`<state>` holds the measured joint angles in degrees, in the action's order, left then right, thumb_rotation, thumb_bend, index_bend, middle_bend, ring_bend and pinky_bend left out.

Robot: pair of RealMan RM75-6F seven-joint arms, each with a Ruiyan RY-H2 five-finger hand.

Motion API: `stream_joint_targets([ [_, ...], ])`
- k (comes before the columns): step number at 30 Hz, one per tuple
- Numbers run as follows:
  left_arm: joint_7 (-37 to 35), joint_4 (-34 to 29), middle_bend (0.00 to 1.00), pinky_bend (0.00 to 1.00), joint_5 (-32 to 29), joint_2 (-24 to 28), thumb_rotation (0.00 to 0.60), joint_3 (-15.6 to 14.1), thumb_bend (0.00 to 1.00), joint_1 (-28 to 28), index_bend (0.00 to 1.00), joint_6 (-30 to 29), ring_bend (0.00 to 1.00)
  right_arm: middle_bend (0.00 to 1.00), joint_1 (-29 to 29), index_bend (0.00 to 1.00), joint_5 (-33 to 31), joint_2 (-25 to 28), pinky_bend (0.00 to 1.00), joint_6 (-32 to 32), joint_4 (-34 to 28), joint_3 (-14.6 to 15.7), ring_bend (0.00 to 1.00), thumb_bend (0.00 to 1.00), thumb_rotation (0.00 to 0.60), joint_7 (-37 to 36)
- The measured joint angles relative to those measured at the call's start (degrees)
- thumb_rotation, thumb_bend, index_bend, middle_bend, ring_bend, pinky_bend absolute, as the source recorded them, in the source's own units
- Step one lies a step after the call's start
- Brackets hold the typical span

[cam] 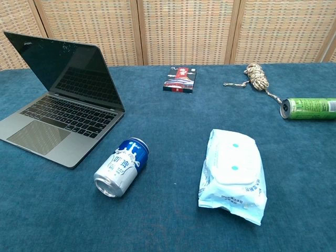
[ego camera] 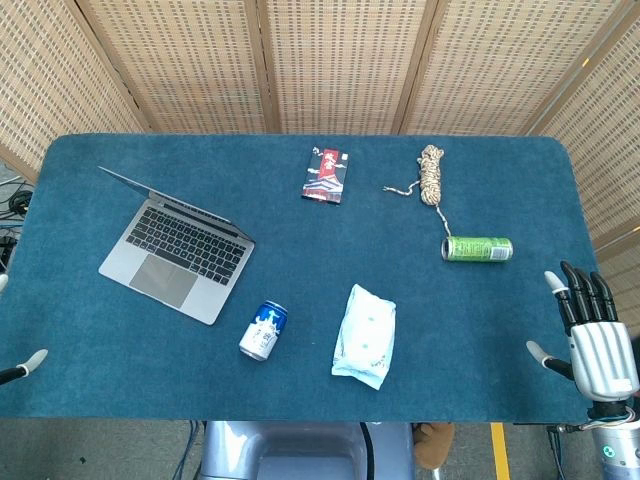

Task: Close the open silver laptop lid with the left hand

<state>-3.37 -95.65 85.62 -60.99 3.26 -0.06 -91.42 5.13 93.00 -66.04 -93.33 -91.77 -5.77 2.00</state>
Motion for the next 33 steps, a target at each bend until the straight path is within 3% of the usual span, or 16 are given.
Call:
stream_joint_targets([
  [15, 0.98, -0.37, 0.00, 0.00, 0.96, 0.17, 0.600, -0.06, 0.11, -0.72, 0.00, 0.74, 0.00, 0.00, 0.09, 0.04, -0.75, 0.12, 0.00, 0.48, -0.08, -0.20, 0.00, 0.00, 0.600, -0.47],
  [18, 1.78, -0.70, 0.00, 0.00, 1.41, 0.55, 0.600, 0.76, 0.38, -2.03, 0.00, 1.40, 0.00, 0.00, 0.23, 0.04, -1.29, 0.17, 0.00, 0.92, 0.01, -0.37, 0.00, 0.00, 0.600, -0.67],
  [19, 2.23, -0.90, 0.00, 0.00, 1.60, 0.88, 0.600, 1.19, 0.54, -2.92, 0.00, 2.11, 0.00, 0.00, 0.26, 0.04, -1.35, 0.18, 0.00, 0.99, 0.01, -0.40, 0.00, 0.00, 0.600, -0.71],
  [22, 2.74, -1.75, 0.00, 0.00, 2.04, 2.46, 0.600, 2.04, 0.91, -5.54, 0.00, 5.36, 0.00, 0.00, 0.36, 0.04, -1.45, 0.14, 0.00, 1.15, 0.01, -0.46, 0.00, 0.00, 0.600, -0.66],
  [23, 2.80, -2.16, 0.00, 0.00, 2.08, 3.18, 0.600, 2.31, 0.96, -6.49, 0.00, 6.76, 0.00, 0.00, 0.39, 0.04, -1.52, 0.12, 0.00, 1.22, 0.01, -0.48, 0.00, 0.00, 0.600, -0.66],
  [24, 2.90, -2.62, 0.00, 0.00, 2.05, 3.97, 0.600, 2.63, 1.00, -7.55, 0.00, 8.33, 0.00, 0.00, 0.44, 0.04, -1.71, 0.10, 0.00, 1.39, 0.00, -0.52, 0.00, 0.00, 0.600, -0.70],
  [33, 5.43, -4.49, 0.00, 0.00, -1.05, 8.21, 0.600, 9.49, 1.00, -23.81, 0.00, 25.54, 0.00, 0.00, 1.12, 0.04, -4.23, -0.21, 0.00, 3.35, 0.73, -1.30, 0.00, 0.00, 0.600, -0.89],
])
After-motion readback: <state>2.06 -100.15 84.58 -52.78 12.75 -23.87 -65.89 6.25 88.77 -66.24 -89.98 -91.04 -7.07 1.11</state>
